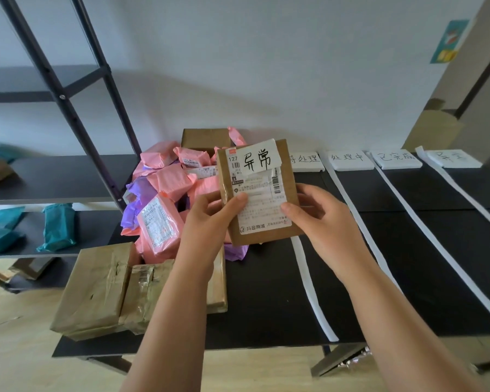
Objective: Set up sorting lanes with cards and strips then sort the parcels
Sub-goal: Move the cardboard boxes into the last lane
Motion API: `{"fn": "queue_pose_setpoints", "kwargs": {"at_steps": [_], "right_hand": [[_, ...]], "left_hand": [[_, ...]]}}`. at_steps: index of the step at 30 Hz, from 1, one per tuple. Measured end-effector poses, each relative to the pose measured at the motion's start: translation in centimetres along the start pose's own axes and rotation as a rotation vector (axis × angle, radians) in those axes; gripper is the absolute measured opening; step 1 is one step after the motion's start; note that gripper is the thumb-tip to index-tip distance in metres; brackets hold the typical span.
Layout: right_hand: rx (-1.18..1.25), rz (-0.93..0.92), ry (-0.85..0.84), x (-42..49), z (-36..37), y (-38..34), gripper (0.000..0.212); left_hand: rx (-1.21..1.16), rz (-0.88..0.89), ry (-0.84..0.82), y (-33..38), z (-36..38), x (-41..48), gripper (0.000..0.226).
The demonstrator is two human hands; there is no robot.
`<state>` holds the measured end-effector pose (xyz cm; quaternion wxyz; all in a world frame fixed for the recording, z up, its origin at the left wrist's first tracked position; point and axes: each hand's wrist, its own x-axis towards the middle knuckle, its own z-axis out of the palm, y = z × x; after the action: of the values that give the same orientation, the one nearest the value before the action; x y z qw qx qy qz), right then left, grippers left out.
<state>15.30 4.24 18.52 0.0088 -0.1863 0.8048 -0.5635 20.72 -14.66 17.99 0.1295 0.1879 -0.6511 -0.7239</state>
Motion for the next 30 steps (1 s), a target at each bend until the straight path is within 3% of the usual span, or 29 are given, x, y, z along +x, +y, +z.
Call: {"fn": "queue_pose_setpoints", "kwargs": {"at_steps": [9,17,25,30], "right_hand": [[0.019,0.015,0.064,-1.2,-0.5,-0.4,0.036],[0.013,0.09,0.114,-3.3,-1.2,0.2,0.035],[0.033,0.206,0.196,-6.5,-5.2,1.4,0.033],[0.095,0.237,0.26,-8.2,-10.5,2.4,0.039]], "left_hand": [[0.03,0.073,-0.096,-0.1,-0.6,-0.4,0.028],[0.088,0.062,-0.15,-0.7,0.7,-1.1,0.025],[0.144,0.03,-0.289,-1.2,5.2,-2.1,0.011],[0.191,0.046,-0.375,-0.9,11.0,-2.9,0.016]]}}
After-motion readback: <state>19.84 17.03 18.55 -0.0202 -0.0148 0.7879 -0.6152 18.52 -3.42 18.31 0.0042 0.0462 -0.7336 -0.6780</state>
